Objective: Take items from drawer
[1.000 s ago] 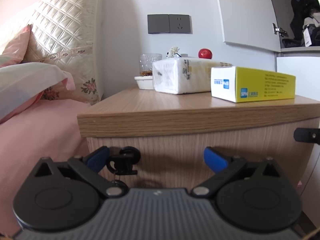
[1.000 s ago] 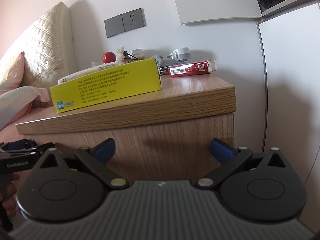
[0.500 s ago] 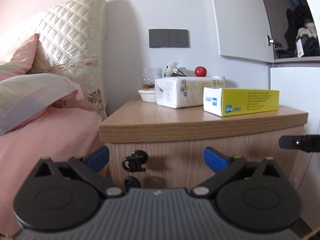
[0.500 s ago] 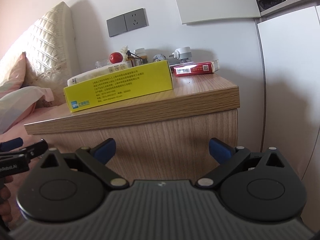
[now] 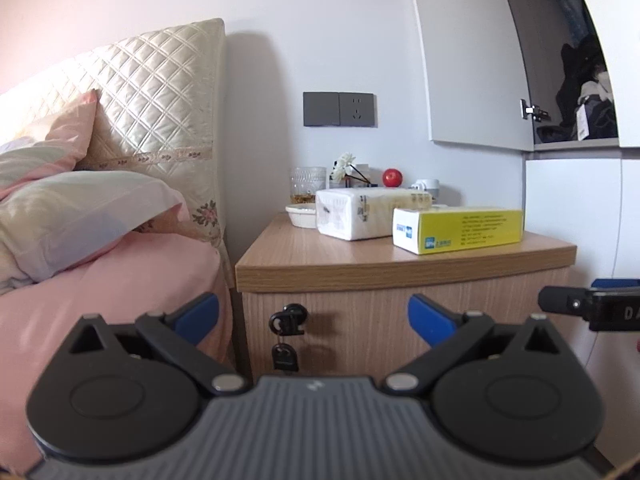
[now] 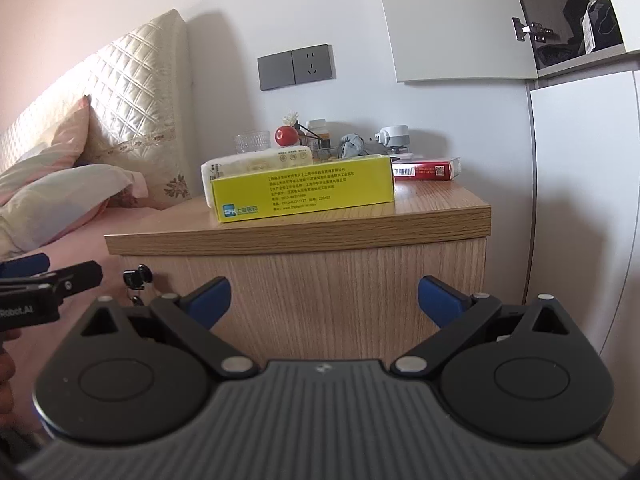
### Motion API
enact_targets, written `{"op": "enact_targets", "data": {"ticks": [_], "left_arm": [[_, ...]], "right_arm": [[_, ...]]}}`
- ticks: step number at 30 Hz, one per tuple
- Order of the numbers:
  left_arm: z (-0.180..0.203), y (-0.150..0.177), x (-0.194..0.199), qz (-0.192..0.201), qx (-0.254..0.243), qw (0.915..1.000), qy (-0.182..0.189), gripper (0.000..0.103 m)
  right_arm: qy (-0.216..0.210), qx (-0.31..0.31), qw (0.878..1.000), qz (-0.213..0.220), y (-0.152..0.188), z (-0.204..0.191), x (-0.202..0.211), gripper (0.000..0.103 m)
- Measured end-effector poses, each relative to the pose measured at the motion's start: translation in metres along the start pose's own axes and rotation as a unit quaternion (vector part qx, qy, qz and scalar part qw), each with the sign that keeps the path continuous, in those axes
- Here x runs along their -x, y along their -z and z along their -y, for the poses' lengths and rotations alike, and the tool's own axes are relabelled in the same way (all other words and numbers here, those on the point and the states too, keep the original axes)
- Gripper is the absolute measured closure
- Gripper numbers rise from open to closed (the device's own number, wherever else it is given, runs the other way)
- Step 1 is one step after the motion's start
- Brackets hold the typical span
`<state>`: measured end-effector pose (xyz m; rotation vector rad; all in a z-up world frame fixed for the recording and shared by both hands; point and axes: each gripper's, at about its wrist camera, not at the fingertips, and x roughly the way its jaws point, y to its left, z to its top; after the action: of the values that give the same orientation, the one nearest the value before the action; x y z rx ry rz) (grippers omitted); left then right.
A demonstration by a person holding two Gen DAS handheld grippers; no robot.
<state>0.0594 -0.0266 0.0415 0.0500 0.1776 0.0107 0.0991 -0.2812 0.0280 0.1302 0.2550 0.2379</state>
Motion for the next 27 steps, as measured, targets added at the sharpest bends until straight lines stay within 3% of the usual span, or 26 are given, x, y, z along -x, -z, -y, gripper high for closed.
{"op": "enact_targets", "data": {"ticks": [17, 27], "left_arm": [[-0.002, 0.015, 0.051, 0.023, -0.025, 0.9994, -0.002, 0.000], [-0.018, 0.030, 0.053, 0.024, 0.006, 0.9996, -0.012, 0.000]], "right_arm": [[0.002, 0.013, 1.000, 0.020, 0.021, -0.038, 0.054, 0.000], [0.016, 0.035, 0.998, 0.040, 0.034, -0.057, 0.069, 0.000]]}}
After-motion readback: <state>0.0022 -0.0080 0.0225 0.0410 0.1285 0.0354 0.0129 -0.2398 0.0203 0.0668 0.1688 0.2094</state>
